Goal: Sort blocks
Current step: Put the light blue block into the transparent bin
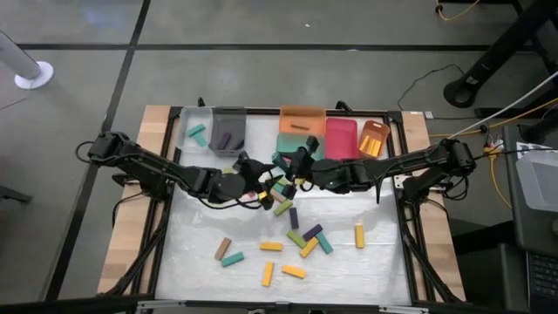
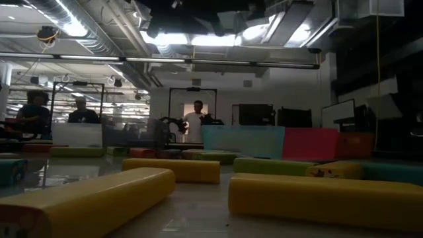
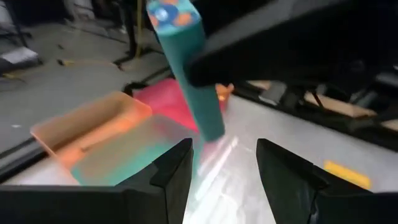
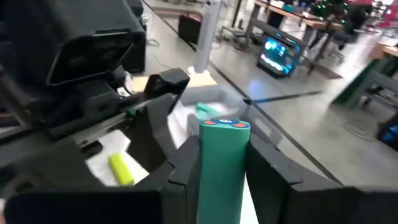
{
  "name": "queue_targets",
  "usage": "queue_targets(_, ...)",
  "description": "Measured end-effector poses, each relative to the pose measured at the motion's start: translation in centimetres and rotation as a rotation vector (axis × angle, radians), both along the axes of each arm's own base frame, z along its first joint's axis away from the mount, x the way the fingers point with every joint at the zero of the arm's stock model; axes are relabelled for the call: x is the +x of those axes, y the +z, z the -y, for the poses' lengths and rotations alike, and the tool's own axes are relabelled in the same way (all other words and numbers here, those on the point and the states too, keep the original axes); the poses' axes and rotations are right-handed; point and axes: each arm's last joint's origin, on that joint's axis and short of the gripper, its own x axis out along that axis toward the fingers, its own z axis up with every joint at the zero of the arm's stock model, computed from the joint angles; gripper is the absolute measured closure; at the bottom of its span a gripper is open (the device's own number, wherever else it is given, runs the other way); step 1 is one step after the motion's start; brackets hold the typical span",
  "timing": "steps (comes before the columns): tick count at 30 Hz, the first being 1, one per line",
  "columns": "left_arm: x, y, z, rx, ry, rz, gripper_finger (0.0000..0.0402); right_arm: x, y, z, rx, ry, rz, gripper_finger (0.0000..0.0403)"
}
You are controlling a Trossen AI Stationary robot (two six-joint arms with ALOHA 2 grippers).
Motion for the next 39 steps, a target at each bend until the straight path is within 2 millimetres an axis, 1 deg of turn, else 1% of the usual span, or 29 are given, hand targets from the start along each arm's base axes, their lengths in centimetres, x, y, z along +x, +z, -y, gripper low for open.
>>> queue_targets(2, 0.0, 0.2, 0.1, 0.013, 0.029, 0.021, 0.0235, 0.1, 0.2, -0.1, 0.002, 0.031, 0.015, 0.0299)
queue_targets(6, 0.1, 0.7, 0.0, 0.028, 0.032, 0.061, 0.0235, 0.2, 0.5, -0.2, 0.012, 0.063, 0.046, 0.0299)
queue_targets(11, 0.3, 0.9, -0.5, 0.070, 0.037, 0.054, 0.0235, 0.2, 0.5, -0.3, 0.023, 0.109, 0.045, 0.0299)
queue_targets(15, 0.3, 0.9, -0.9, 0.071, 0.048, 0.050, 0.0238, 0.3, 0.5, -0.3, 0.027, 0.126, 0.043, 0.0299)
queue_targets(18, 0.3, 0.9, -0.9, 0.082, 0.044, 0.041, 0.0264, 0.3, 0.5, -0.4, 0.029, 0.131, 0.044, 0.0299)
queue_targets(23, 0.2, 0.8, -0.8, 0.106, 0.053, 0.019, 0.0344, 0.2, 0.4, -0.3, 0.024, 0.116, 0.040, 0.0296)
queue_targets(27, 0.2, 0.8, -0.8, 0.133, 0.043, -0.002, 0.0361, 0.2, 0.5, -0.4, 0.030, 0.127, 0.042, 0.0280)
queue_targets(34, 0.2, 0.8, -0.8, 0.170, 0.030, -0.029, 0.0361, 0.2, 0.4, -0.4, 0.033, 0.149, 0.038, 0.0249)
queue_targets(39, 0.0, 0.2, -1.0, 0.203, 0.088, -0.105, 0.0360, 0.2, 0.4, -0.4, 0.032, 0.147, 0.036, 0.0212)
